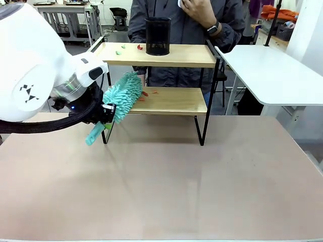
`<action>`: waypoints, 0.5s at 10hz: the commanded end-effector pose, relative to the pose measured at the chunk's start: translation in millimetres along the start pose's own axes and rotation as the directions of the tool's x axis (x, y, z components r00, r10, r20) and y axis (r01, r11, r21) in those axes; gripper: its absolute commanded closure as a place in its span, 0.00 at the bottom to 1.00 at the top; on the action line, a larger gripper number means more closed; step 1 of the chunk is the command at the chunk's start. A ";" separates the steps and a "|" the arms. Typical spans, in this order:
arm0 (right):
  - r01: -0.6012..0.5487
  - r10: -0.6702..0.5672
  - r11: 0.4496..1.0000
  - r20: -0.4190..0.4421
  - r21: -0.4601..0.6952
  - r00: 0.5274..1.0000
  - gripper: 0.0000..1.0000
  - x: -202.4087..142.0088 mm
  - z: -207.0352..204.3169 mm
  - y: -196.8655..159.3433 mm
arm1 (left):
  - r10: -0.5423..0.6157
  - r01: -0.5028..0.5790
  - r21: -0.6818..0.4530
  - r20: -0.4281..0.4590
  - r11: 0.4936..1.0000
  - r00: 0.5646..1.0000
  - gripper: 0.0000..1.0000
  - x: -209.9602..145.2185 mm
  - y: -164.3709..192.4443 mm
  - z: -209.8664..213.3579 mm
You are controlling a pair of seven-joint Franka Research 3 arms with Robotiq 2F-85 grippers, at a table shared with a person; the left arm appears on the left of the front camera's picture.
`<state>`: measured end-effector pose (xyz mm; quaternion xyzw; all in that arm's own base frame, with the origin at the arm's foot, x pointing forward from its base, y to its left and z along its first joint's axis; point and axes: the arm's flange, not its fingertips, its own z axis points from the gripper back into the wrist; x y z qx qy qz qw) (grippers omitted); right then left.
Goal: Clean the shelf.
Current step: Clean the specific tier of the Shelf with the Duster once objects are removed.
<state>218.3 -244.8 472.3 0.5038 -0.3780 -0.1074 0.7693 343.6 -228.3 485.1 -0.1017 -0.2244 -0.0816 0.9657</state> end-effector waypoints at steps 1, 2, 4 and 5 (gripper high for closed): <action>-0.026 0.026 0.999 0.017 0.020 1.000 0.00 3.3 -1.3 0.1 | -0.016 0.015 0.015 0.012 1.000 1.000 0.88 10.4 -18.9 -7.0; -0.026 0.026 0.999 0.017 0.020 1.000 0.00 3.3 -1.3 0.1 | -0.019 0.019 0.017 0.001 1.000 1.000 0.88 15.2 -26.0 -10.6; -0.026 0.026 0.999 0.017 0.020 1.000 0.00 3.3 -1.3 0.1 | 0.000 0.001 0.027 -0.017 1.000 1.000 0.88 27.9 -36.2 -17.9; -0.026 0.026 0.999 0.017 0.020 1.000 0.00 3.3 -1.3 0.1 | 0.006 -0.006 0.035 -0.020 0.999 1.000 0.88 32.7 -37.6 -20.6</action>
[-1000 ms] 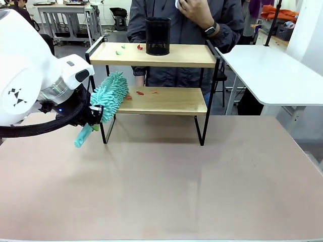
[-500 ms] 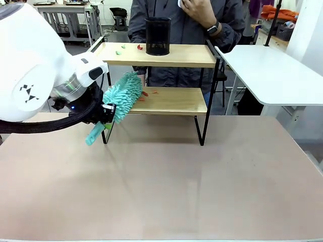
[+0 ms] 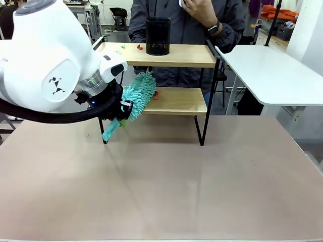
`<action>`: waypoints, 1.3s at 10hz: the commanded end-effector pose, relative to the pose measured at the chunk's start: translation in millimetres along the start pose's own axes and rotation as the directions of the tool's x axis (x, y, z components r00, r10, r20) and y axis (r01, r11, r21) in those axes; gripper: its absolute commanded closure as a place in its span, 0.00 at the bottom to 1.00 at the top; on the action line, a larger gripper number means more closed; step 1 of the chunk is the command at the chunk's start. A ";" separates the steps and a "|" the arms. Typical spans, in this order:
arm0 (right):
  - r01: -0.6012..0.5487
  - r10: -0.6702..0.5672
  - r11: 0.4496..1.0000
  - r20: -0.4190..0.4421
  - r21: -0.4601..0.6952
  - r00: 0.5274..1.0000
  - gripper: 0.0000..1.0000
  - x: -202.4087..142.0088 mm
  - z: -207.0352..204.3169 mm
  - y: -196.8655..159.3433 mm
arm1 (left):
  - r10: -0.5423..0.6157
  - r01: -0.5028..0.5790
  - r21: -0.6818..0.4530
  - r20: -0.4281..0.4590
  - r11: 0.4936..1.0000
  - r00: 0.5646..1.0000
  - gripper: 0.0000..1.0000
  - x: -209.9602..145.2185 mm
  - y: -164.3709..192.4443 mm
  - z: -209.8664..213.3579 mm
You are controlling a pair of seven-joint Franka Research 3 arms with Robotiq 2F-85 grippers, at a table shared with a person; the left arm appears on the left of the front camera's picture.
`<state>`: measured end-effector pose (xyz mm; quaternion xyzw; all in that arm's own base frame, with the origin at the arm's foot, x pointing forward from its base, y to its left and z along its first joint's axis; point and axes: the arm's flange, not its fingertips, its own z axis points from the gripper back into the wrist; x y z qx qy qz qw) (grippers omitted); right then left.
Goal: Clean the shelf.
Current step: Clean the specific tier of the Shelf with the Duster once objects are removed.
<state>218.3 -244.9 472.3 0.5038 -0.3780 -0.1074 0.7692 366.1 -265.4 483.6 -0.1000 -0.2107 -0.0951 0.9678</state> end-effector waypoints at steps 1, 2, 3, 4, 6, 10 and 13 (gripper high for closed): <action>-0.026 0.026 0.999 0.017 0.020 1.000 0.00 3.3 -1.4 0.1 | 0.034 -0.035 0.042 0.008 0.999 0.999 0.88 13.2 -7.6 -2.7; -0.026 0.026 0.999 0.017 0.020 1.000 0.00 3.3 -1.4 0.1 | 0.035 -0.036 0.035 0.004 0.999 0.999 0.88 15.8 -8.5 -2.9; -0.026 0.026 0.999 0.017 0.020 1.000 0.00 3.3 -1.4 0.1 | 0.020 -0.020 0.030 0.006 0.999 1.000 0.88 15.1 -11.5 -3.0; -0.026 0.026 0.999 0.017 0.020 1.000 0.00 3.3 -1.4 0.1 | -0.014 0.014 0.017 0.003 1.000 1.000 0.88 13.0 -15.8 -2.8; -0.026 0.026 0.999 0.017 0.020 1.000 0.00 3.3 -1.4 0.1 | -0.146 0.146 0.017 -0.020 0.989 0.989 0.88 7.8 -24.6 -8.3; -0.026 0.026 0.999 0.017 0.020 1.000 0.00 3.3 -1.4 0.1 | -0.381 0.390 -0.082 0.104 0.917 0.919 0.88 -8.5 -30.2 1.7; -0.026 0.026 0.999 0.017 0.020 1.000 0.00 3.3 -1.4 0.1 | -0.594 0.597 -0.136 0.065 0.791 0.802 0.88 -26.6 -26.2 10.9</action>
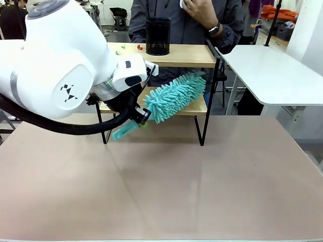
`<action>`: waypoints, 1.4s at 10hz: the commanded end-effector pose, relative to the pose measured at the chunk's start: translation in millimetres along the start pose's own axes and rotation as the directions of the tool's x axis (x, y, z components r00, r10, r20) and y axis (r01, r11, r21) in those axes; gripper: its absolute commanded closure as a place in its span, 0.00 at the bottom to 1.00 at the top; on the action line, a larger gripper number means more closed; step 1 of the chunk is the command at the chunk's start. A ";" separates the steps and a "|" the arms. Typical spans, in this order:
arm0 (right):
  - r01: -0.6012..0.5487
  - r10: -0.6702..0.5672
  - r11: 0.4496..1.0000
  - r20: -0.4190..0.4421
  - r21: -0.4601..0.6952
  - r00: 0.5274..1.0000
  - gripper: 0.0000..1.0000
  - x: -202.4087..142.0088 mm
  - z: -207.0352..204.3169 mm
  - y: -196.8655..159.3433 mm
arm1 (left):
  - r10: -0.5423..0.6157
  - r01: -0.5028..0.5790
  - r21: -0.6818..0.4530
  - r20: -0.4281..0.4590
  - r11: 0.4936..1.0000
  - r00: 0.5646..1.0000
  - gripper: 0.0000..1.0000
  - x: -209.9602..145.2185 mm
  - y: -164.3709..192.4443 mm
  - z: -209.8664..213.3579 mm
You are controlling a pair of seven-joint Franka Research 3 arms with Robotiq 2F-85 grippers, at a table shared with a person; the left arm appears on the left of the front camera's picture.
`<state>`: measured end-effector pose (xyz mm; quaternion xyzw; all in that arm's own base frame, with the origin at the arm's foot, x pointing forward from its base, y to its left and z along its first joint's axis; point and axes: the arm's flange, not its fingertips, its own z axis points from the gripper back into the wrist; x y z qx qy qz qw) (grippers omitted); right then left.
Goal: Clean the shelf.
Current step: Clean the specific tier of the Shelf with the Duster once objects are removed.
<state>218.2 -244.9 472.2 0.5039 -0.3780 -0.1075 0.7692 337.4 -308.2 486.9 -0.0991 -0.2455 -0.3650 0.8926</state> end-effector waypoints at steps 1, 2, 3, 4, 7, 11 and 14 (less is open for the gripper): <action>-0.026 0.026 0.999 0.017 0.020 1.000 0.00 3.3 -1.4 0.2 | -0.078 0.078 -0.008 -0.051 0.997 0.996 0.88 -18.1 16.0 6.9; -0.026 0.026 0.999 0.017 0.020 1.000 0.00 3.3 -1.4 0.2 | -0.035 0.036 0.016 -0.055 0.999 0.998 0.88 -16.4 20.8 3.8; -0.026 0.026 0.999 0.017 0.020 1.000 0.00 3.3 -1.4 0.2 | -0.001 0.003 0.025 -0.055 1.000 0.998 0.88 -14.8 24.1 4.1; -0.026 0.026 0.999 0.017 0.020 1.000 0.00 3.3 -1.4 0.2 | 0.019 -0.018 0.023 -0.044 1.000 0.999 0.88 -14.0 26.8 6.5; -0.026 0.026 0.999 0.017 0.020 1.000 0.00 3.3 -1.4 0.2 | 0.047 -0.046 0.020 -0.058 0.999 0.997 0.88 -13.0 38.9 10.3; -0.026 0.026 0.999 0.017 0.020 1.000 0.00 3.3 -1.4 0.2 | -0.116 0.111 -0.033 -0.230 0.993 0.966 0.88 -28.4 41.8 5.1; -0.026 0.026 0.999 0.017 0.020 1.000 0.00 3.3 -1.4 0.2 | -0.282 0.240 -0.219 -0.186 0.946 0.941 0.88 -44.5 49.5 27.9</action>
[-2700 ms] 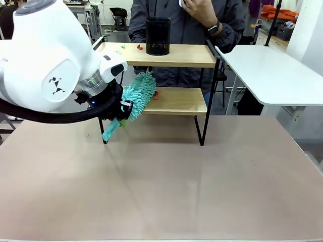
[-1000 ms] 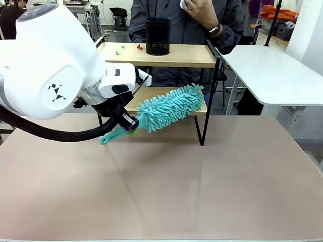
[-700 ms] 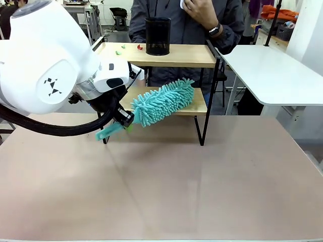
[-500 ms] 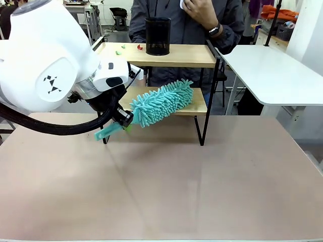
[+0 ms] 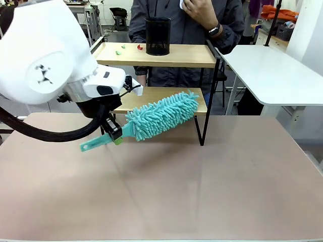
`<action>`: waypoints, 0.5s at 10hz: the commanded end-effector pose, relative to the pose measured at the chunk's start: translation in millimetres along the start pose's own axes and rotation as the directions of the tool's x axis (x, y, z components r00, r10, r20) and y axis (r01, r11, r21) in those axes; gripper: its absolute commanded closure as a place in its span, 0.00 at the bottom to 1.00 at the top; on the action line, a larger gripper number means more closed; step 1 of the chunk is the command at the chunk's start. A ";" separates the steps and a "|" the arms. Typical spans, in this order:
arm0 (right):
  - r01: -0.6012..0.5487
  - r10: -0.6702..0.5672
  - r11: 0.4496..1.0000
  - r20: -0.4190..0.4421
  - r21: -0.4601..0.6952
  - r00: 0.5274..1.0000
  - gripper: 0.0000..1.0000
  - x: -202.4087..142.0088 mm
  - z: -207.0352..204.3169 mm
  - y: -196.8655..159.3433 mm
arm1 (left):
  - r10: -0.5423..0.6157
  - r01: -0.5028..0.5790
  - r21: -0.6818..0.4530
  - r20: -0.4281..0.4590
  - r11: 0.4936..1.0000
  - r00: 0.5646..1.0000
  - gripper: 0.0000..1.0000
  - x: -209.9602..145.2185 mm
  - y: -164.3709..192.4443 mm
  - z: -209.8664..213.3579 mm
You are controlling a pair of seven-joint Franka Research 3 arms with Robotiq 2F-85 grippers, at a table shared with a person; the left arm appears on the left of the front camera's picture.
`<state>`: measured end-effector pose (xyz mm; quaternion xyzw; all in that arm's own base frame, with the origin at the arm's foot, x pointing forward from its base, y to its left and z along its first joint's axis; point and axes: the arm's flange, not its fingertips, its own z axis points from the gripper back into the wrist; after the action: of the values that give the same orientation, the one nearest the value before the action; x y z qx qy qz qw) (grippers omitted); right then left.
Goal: Clean the shelf.
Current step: Clean the specific tier of the Shelf with the Duster once objects are removed.
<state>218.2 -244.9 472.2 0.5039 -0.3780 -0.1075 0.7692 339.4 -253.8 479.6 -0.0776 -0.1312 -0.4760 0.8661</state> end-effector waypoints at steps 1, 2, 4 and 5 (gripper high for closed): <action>-0.026 0.026 0.999 0.017 0.020 1.000 0.00 3.3 -1.5 0.2 | -0.116 0.122 -0.136 0.053 0.983 0.992 0.88 -21.1 3.0 21.3; -0.026 0.026 0.999 0.017 0.020 1.000 0.00 3.3 -1.5 0.2 | -0.179 0.183 -0.166 0.043 0.969 0.983 0.88 -30.0 1.4 26.6; -0.026 0.026 0.999 0.017 0.020 1.000 0.00 3.3 -1.5 0.2 | -0.236 0.237 -0.183 0.027 0.954 0.971 0.88 -45.3 4.4 33.2; -0.026 0.026 0.999 0.017 0.020 1.000 0.00 3.3 -1.5 0.2 | -0.226 0.227 -0.204 0.028 0.952 0.974 0.88 -54.4 11.5 39.2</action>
<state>218.2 -244.9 472.1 0.5040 -0.3778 -0.1075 0.7692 313.5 -209.3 498.9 -0.1418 -0.0925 -0.5808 0.7962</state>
